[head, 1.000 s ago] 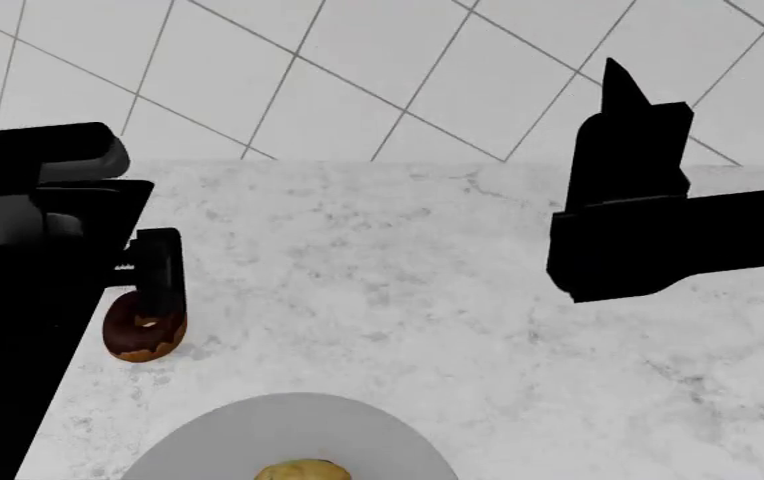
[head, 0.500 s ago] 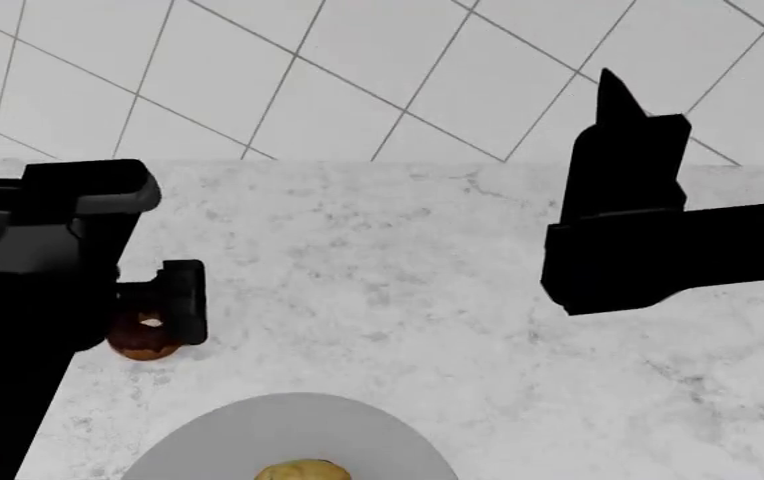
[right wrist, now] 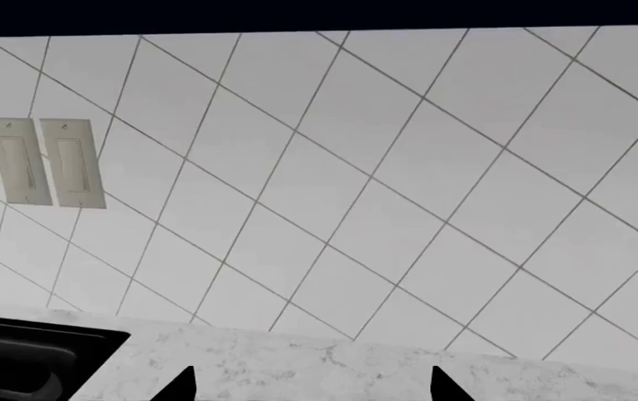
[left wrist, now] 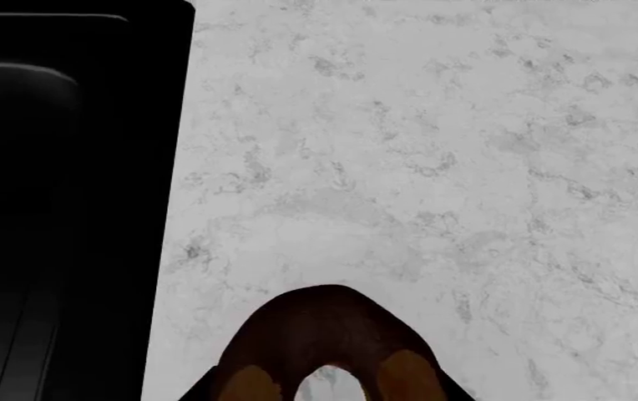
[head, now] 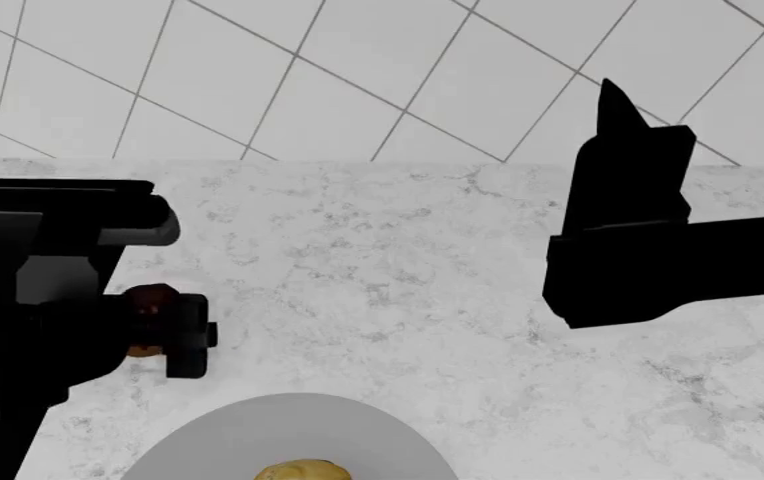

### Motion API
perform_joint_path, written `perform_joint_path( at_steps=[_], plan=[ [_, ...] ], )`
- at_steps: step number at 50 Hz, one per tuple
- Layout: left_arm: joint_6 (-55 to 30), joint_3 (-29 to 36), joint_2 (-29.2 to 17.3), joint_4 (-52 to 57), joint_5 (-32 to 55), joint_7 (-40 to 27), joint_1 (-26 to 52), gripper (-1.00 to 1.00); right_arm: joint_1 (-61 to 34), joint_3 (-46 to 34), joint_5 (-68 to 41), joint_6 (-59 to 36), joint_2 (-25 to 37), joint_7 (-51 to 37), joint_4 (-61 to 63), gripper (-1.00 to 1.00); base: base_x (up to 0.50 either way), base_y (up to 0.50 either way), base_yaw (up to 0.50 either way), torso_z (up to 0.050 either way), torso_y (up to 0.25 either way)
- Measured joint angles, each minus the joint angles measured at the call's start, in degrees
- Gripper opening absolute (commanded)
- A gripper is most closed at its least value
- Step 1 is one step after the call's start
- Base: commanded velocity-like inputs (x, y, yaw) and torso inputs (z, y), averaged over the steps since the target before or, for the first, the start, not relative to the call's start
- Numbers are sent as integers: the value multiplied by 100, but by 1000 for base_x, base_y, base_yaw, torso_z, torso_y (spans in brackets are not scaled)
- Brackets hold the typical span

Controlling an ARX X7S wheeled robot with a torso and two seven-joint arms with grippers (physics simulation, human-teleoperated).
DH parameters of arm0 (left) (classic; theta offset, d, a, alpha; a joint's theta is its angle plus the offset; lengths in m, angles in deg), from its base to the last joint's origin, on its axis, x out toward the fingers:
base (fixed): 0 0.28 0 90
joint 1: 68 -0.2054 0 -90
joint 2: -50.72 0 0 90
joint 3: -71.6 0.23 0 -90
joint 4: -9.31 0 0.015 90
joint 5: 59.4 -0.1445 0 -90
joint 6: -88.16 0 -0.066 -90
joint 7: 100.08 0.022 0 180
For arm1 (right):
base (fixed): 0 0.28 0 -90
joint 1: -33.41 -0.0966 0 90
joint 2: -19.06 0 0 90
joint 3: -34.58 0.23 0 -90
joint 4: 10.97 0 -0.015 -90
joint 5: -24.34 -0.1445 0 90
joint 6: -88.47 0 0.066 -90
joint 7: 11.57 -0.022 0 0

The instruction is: Place the pastries on the plates.

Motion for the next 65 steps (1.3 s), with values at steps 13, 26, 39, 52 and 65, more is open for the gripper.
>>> perform_joint_path(
  at_steps=[13, 26, 39, 52, 65],
  plan=[
    [-210, -297, -183, 572, 399, -386, -71, -100, 21, 11, -27, 27, 10, -21, 7, 100, 0, 0, 0, 0, 0],
    [-1111, -1576, -835, 2894, 3023, -2798, 244, -100, 192, 24, 440, 121, -117, 60, 81, 100, 0, 0, 0, 0, 0],
    [-1109, -2330, -1242, 4327, 4672, -4184, -66, -100, 678, 32, 1345, 403, -290, 255, 68, 100, -330, 163, 0, 0, 0],
    [-983, -2668, -1399, 4821, 5072, -4514, -458, -100, 1044, 51, 1745, 631, -312, 350, 60, 100, -500, 265, 0, 0, 0],
    [-857, -2762, -1530, 5014, 5320, -4696, -682, -100, 1192, 114, 1751, 768, -245, 292, 151, 100, -454, 229, 0, 0, 0]
  ],
)
